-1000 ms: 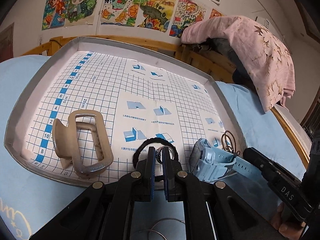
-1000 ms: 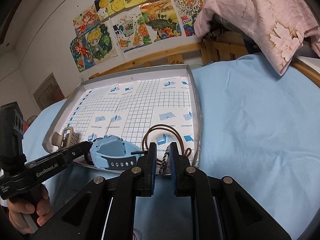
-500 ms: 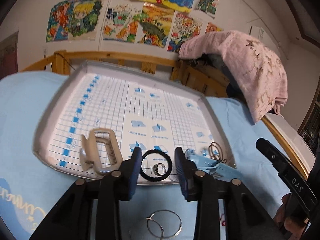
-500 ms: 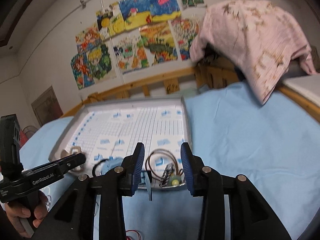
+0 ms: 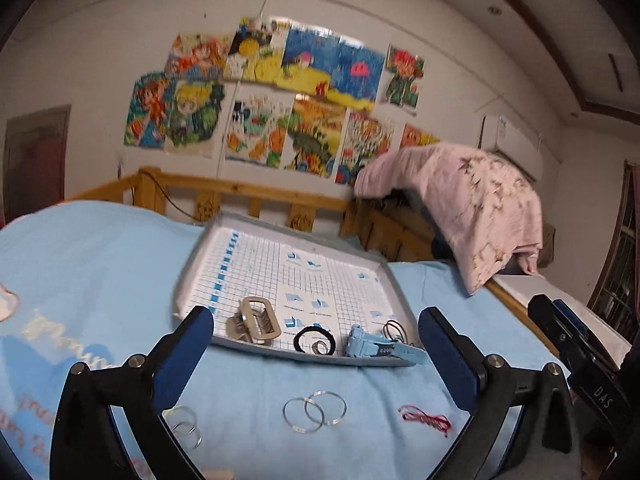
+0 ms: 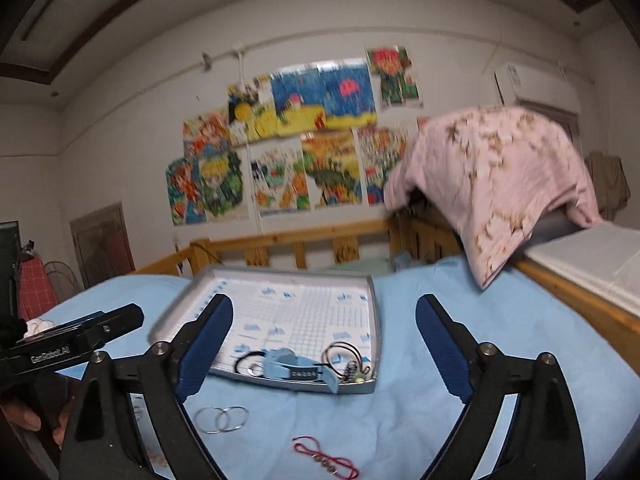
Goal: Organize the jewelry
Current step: 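Withdraw both open tools from the tray back over the bed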
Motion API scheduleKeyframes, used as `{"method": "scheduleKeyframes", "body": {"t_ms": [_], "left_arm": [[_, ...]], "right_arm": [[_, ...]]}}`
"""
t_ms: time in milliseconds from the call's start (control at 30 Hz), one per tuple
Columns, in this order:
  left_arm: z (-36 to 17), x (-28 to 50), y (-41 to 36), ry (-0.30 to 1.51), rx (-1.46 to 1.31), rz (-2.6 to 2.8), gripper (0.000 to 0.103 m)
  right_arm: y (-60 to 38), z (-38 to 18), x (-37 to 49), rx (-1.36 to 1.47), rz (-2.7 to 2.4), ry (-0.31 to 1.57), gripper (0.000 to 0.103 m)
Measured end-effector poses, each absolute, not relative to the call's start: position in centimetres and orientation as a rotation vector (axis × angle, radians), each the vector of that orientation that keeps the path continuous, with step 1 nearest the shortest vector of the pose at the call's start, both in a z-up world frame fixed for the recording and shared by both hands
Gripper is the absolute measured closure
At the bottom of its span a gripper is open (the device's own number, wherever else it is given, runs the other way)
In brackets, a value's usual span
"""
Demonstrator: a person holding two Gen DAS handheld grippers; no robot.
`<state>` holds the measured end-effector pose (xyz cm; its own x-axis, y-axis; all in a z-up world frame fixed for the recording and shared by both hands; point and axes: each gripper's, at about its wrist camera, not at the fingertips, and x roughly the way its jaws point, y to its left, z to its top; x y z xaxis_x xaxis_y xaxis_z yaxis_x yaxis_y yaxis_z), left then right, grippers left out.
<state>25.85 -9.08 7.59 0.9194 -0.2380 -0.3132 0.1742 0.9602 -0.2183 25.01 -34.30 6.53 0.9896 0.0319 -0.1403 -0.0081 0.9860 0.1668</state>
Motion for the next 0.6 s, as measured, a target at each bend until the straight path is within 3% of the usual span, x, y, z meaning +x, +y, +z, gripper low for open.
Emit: {"method": "scheduleKeyframes", "body": {"t_ms": [67,600], "left_arm": [[8.0,23.8,-8.5,0.322,-0.178,-0.209,0.0],[6.2,10.1,-1.8,0.25,-0.163,-0.113,0.0]], "right_arm": [[-33.3,6.9,23.2,0.149,0.035,0.111,0.004],[-26.8,5.9,9.9,0.073,0.113,0.036,0.003]]}}
